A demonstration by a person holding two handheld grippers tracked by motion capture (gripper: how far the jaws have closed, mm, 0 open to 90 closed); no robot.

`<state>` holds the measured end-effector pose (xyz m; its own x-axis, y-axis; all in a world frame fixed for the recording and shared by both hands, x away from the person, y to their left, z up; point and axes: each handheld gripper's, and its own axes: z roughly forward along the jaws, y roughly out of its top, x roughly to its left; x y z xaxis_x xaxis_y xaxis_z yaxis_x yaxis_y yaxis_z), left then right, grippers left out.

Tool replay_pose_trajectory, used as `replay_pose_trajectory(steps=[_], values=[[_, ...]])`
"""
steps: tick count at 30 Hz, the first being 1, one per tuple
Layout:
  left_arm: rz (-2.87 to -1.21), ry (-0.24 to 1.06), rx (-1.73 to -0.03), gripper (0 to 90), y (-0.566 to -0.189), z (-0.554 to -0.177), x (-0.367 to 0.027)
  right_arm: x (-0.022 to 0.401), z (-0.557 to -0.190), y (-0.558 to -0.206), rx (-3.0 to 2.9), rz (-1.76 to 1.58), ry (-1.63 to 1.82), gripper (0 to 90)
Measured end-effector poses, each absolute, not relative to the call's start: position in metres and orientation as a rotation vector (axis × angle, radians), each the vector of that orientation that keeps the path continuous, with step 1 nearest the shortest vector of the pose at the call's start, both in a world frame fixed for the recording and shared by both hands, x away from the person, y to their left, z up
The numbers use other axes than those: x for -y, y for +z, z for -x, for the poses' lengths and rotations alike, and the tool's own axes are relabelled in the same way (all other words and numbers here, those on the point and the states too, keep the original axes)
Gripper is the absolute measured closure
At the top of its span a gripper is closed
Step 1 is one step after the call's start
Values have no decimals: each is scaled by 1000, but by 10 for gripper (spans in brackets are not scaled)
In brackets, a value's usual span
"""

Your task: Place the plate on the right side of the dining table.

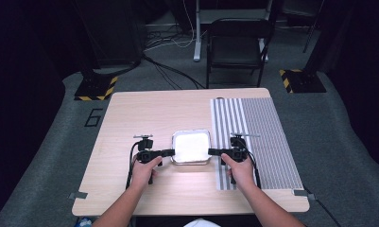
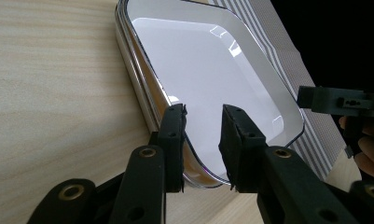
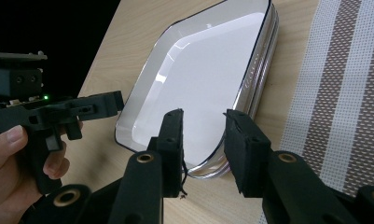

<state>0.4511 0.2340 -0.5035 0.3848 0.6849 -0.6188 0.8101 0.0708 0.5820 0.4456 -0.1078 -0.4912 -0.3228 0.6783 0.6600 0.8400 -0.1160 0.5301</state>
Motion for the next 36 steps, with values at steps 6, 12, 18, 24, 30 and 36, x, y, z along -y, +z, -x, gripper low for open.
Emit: replay_pose_trajectory(steps=[6, 12, 18, 24, 30, 36], values=[[-1659, -167, -1339, 706, -505, -453, -230, 111, -445, -490, 1964, 1727, -1430, 675], [-1668, -165, -1332, 703, -506, -454, -227, 114, -442, -488, 1965, 1722, -1439, 674], [-1671, -188, -1322, 707, -508, -455, -224, 114, -440, -489, 1937, 1687, -1447, 675], [-1717, -166, -1278, 710, -507, -454, -208, 107, -439, -490, 2004, 1677, -1436, 662], [-1717, -169, -1272, 709, -508, -454, -208, 113, -439, -488, 2042, 1725, -1462, 620], [-1714, -166, -1274, 709, -508, -454, -208, 117, -444, -491, 2076, 1790, -1449, 586]])
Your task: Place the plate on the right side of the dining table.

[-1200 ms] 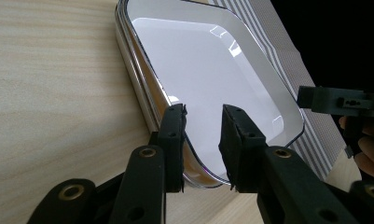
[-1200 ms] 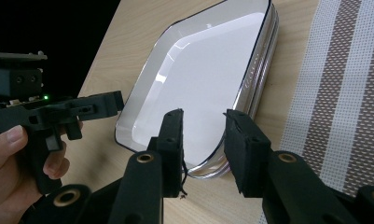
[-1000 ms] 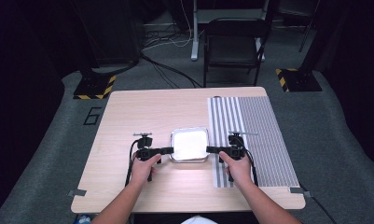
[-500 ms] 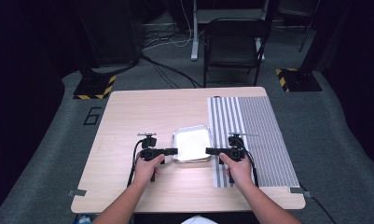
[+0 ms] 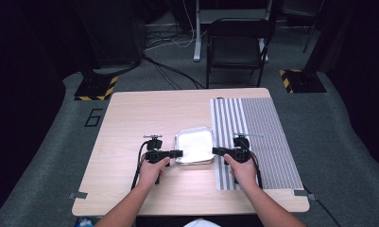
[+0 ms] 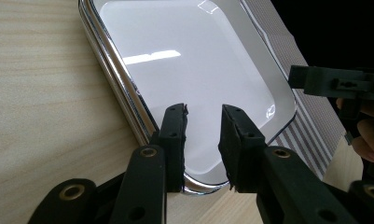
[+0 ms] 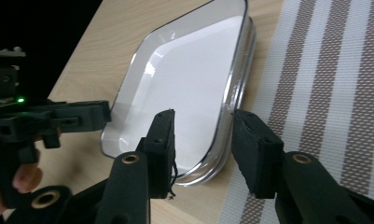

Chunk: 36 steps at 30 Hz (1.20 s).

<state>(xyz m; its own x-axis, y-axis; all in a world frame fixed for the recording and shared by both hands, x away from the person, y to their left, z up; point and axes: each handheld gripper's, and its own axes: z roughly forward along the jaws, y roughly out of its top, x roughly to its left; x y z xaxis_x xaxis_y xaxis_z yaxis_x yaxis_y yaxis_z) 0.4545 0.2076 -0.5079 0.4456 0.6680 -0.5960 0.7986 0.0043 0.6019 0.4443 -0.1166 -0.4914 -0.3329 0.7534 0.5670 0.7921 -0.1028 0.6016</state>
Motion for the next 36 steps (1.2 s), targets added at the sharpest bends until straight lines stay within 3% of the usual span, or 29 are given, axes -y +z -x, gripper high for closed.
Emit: replay_pose_trajectory(steps=[15, 36], values=[[-1719, -152, -1272, 710, -508, -455, -208, 100, -462, -505, 2138, 1833, -1361, 604], [-1733, -108, -1268, 712, -507, -455, -208, 105, -467, -504, 2097, 1842, -1357, 790]])
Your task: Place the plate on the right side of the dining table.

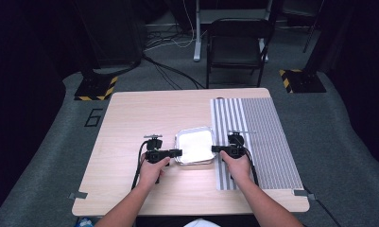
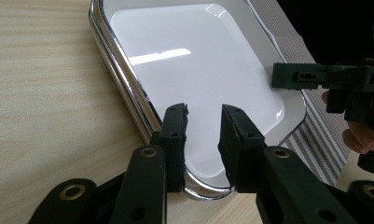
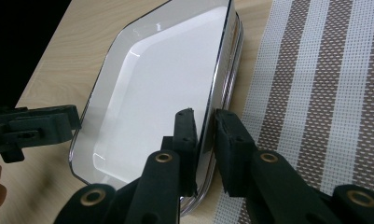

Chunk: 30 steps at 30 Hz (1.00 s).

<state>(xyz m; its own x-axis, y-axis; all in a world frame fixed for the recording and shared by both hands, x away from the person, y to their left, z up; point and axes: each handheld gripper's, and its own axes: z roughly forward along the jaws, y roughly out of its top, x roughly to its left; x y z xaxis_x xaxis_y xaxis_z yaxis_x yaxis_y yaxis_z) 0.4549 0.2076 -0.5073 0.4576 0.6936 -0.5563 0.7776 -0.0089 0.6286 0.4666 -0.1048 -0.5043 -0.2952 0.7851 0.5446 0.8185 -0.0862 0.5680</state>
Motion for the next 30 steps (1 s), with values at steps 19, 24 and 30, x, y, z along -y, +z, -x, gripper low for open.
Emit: replay_pose_trajectory(steps=[19, 24, 30], values=[[-1731, -54, -1284, 686, -506, -454, -209, 101, -463, -497, 2203, 1848, -1338, 804], [-1723, -56, -1298, 670, -506, -454, -210, 98, -466, -501, 2187, 1844, -1288, 774], [-1726, -69, -1289, 674, -506, -455, -210, 100, -465, -497, 2205, 1865, -1289, 801]])
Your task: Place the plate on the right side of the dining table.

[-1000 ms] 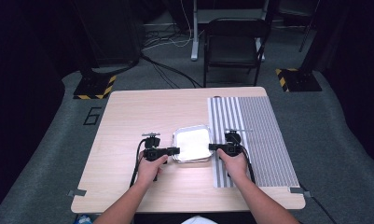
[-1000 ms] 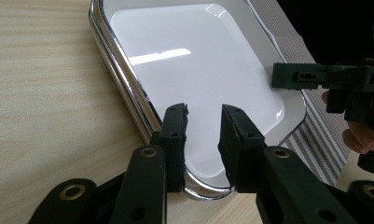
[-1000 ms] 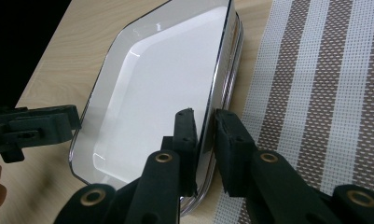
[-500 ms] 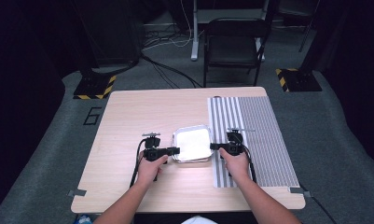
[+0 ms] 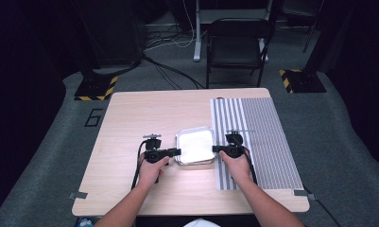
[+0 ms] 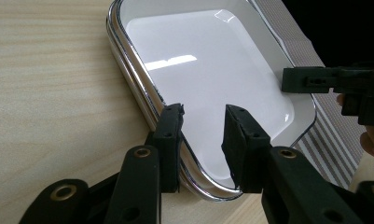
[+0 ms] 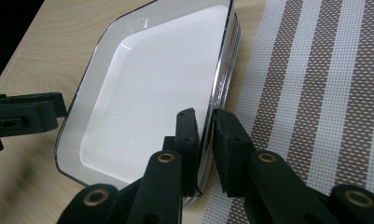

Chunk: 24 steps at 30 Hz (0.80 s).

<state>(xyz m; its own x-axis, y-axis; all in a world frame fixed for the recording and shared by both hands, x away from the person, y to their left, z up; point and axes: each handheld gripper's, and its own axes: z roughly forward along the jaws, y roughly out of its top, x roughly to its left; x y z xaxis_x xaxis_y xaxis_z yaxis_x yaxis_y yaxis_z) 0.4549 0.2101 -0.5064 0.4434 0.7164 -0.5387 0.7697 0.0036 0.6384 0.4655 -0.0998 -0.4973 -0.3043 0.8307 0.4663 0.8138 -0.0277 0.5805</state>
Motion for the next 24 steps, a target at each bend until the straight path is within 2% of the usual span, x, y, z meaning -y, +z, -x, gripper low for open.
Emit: replay_pose_trajectory(steps=[14, 24], values=[[-1746, -46, -1354, 642, -500, -456, -201, 102, -463, -499, -2169, -1851, 1300, 786], [-1761, -38, -1385, 638, -497, -459, -195, 105, -460, -499, -2187, -1841, 1335, 740]])
